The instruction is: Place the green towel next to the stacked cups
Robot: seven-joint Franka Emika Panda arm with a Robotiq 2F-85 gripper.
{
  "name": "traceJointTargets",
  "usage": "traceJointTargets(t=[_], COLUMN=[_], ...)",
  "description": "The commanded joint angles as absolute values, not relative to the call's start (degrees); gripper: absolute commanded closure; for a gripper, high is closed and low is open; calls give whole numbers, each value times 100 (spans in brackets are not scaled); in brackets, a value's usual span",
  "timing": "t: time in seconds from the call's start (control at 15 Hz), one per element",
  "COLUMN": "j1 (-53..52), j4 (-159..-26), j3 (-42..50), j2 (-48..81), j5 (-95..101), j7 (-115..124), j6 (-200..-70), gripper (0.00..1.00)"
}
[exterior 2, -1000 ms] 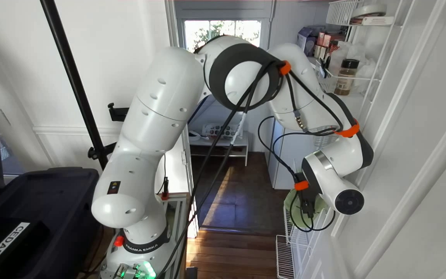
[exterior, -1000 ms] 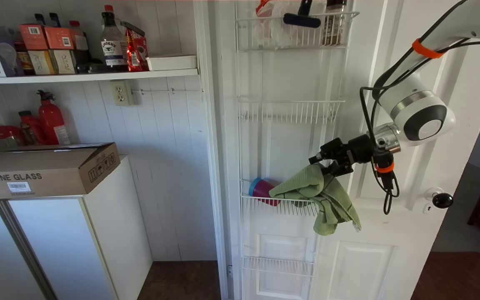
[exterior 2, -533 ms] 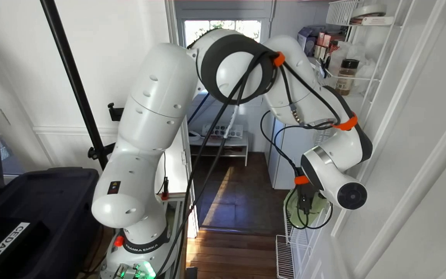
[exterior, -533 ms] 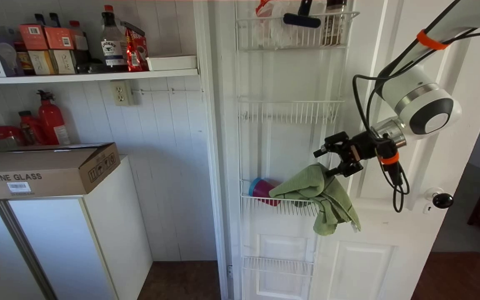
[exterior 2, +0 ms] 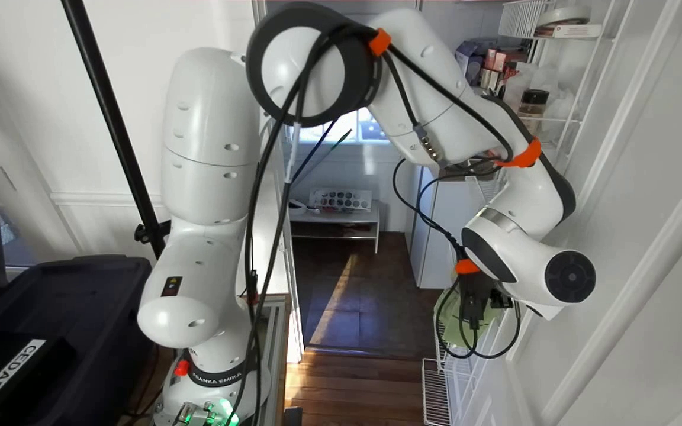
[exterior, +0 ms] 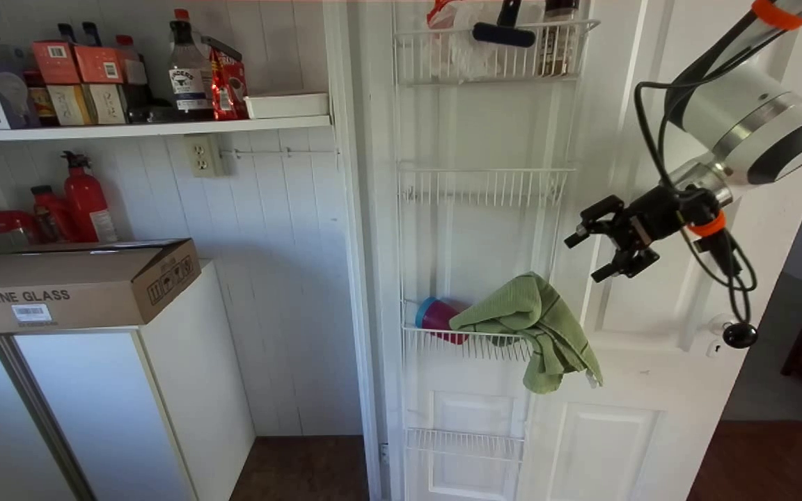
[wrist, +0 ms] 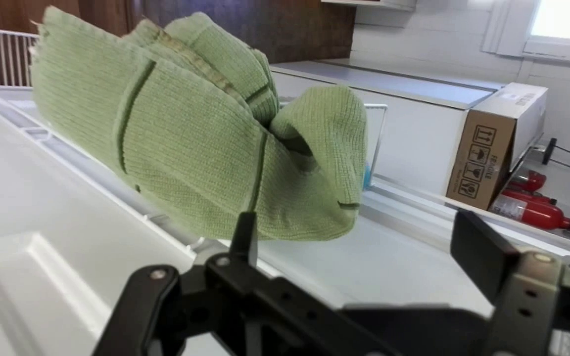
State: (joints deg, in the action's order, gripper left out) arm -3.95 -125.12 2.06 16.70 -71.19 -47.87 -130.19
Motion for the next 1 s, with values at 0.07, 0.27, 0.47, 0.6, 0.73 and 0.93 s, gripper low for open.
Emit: traceJointTargets(t=[0.07, 0.27, 0.47, 0.6, 0.73, 0.93], j1=[-224, -40, 129, 197, 242, 179], j4=[-13358, -13669, -13894, -14011, -14163, -13981], j3=[268, 267, 325, 380, 435, 485], j2=[411, -288, -974, -1391, -1854, -1653], j5=[-5652, -4749, -4260, -4013, -3982, -4146], j7=[-3645, -3110, -2754, -2499, -2232, -2396], j6=[-12862, -12461, -11665, -11260, -11055, -11091], gripper=[0, 0, 0, 0, 0, 0])
